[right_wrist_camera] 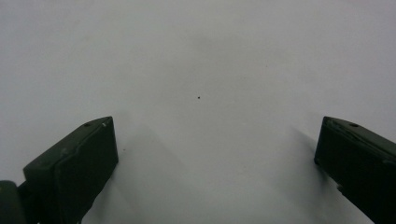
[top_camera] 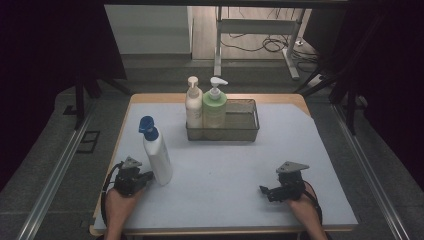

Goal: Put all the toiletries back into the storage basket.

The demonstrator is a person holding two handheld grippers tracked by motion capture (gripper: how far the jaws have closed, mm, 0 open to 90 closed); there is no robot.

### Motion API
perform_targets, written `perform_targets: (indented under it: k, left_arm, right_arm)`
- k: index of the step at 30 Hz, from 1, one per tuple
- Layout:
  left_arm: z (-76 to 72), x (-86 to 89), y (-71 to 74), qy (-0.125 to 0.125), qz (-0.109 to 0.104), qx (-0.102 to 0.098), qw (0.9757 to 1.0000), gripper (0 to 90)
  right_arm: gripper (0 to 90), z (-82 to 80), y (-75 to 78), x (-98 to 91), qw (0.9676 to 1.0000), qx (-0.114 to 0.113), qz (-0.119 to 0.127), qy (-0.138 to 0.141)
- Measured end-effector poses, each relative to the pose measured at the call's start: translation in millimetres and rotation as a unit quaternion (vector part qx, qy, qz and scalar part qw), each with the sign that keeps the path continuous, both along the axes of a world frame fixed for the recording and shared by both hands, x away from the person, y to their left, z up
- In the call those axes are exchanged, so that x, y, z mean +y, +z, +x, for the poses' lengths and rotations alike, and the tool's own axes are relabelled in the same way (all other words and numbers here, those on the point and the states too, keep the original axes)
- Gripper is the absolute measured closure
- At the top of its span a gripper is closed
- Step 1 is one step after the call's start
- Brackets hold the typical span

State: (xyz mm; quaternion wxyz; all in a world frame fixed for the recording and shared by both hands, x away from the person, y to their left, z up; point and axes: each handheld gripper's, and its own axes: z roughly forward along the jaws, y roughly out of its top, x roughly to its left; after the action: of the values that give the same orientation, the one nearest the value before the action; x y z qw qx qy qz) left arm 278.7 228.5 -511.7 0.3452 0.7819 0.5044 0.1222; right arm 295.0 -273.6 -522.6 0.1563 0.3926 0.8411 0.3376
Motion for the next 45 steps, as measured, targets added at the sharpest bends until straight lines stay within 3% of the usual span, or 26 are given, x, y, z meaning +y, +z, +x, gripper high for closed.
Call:
perform_targets:
  k: [24,45]
  left_arm:
    - [-3.3,-27.0,-0.2,-0.041,0.003,0.0,0.9992,89.7]
    - [3.5,-47.9,-2.5,-0.072,0.007,-0.001,0.9974,89.7]
  right_arm:
    - [0.0,0.1,0.1,-0.1,1.0,0.001,0.0,0.001]
    - [0.0,0.1,0.1,0.0,1.0,0.0,0.0,0.001]
